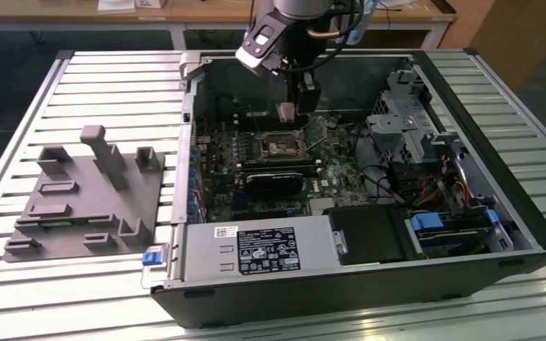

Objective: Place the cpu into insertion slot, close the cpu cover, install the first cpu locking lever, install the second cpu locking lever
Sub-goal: 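Place the cpu into insertion slot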

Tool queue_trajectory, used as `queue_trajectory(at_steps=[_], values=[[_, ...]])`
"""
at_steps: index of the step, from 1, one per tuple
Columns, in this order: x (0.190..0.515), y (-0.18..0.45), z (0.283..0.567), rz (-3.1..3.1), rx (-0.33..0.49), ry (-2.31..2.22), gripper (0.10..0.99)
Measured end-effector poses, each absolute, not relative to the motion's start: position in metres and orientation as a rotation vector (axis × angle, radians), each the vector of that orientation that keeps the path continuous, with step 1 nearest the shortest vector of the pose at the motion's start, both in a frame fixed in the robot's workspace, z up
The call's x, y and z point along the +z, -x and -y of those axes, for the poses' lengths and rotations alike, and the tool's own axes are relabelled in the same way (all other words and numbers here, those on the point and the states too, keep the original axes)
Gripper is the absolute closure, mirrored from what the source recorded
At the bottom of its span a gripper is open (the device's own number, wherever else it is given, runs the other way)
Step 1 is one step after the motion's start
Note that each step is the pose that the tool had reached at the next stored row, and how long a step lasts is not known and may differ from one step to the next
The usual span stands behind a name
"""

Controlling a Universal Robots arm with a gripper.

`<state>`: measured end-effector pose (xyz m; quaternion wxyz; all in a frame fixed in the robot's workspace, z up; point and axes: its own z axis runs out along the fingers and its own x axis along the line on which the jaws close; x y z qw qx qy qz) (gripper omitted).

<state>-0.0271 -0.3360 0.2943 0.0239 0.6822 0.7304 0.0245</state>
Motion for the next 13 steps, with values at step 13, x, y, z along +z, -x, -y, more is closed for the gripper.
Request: queue_trajectory(at_steps=[13], values=[[0.2894,0.0271,0.3360,-2.260,0.076,-2.111,0.545]])
